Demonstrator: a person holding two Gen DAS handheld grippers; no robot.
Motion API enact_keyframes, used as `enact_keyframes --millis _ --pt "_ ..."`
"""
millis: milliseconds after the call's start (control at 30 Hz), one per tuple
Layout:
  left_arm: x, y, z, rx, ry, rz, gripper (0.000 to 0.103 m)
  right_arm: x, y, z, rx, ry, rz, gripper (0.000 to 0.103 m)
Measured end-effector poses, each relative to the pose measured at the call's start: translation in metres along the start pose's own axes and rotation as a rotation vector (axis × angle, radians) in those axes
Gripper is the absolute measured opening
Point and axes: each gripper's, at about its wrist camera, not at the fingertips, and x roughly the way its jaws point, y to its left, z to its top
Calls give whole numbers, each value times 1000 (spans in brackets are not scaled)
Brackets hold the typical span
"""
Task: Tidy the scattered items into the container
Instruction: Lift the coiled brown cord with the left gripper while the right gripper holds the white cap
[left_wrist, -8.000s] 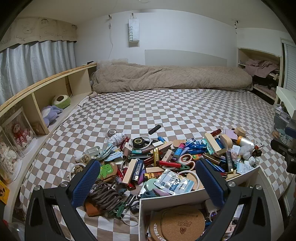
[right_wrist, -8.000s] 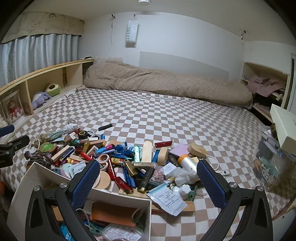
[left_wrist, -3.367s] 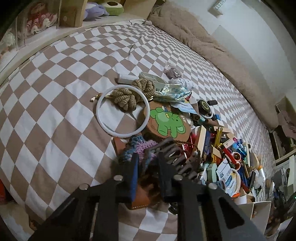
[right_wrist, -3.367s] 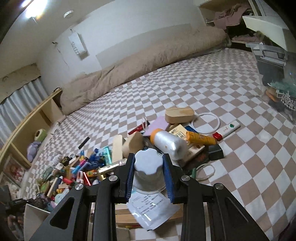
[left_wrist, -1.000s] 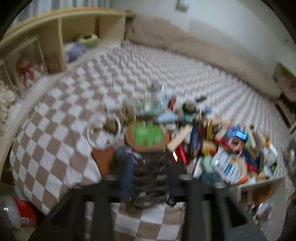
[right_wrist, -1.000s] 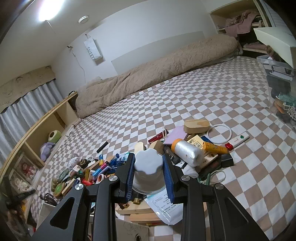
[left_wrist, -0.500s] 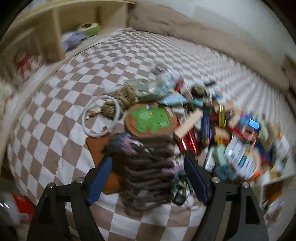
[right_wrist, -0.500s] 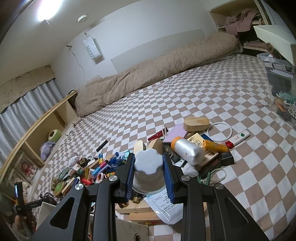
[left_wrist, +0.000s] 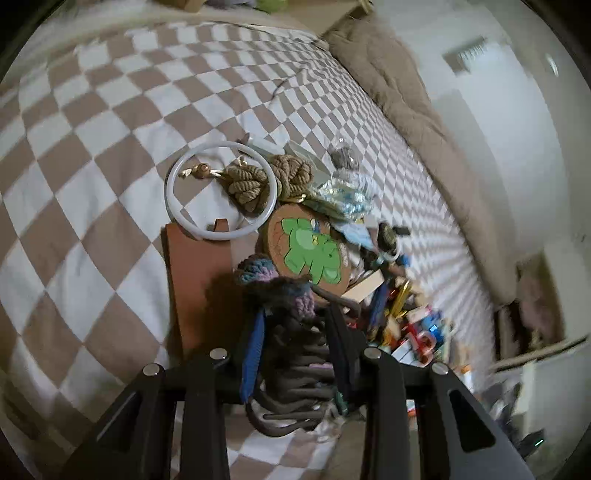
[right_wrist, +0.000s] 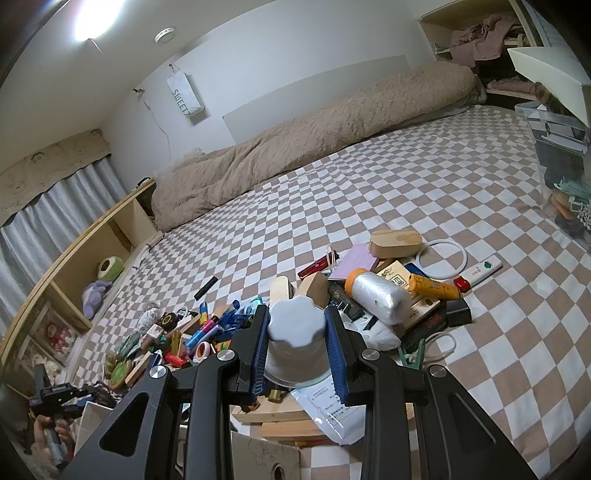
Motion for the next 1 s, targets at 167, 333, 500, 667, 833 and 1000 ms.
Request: enact_keyframes --millis 167,333,500,667,833,1000 --pt "-6 15 6 -116 -30 -75 33 1 -2 1 8 0 -1 30" --pt "1 17 8 -133 -34 -44 33 4 -4 0 10 8 -3 30" --pt "5 19 8 -155 -49 -81 19 4 -4 -1 6 9 -7 30" --pt "0 17 7 -139 -66 -112 11 5 -5 -1 5 13 -10 30" --pt "-34 -18 3 4 -170 -175 8 4 -5 -1 4 11 -9 30" --pt "-73 -69 -14 242 -297 -176 8 3 -6 0 5 4 -4 30"
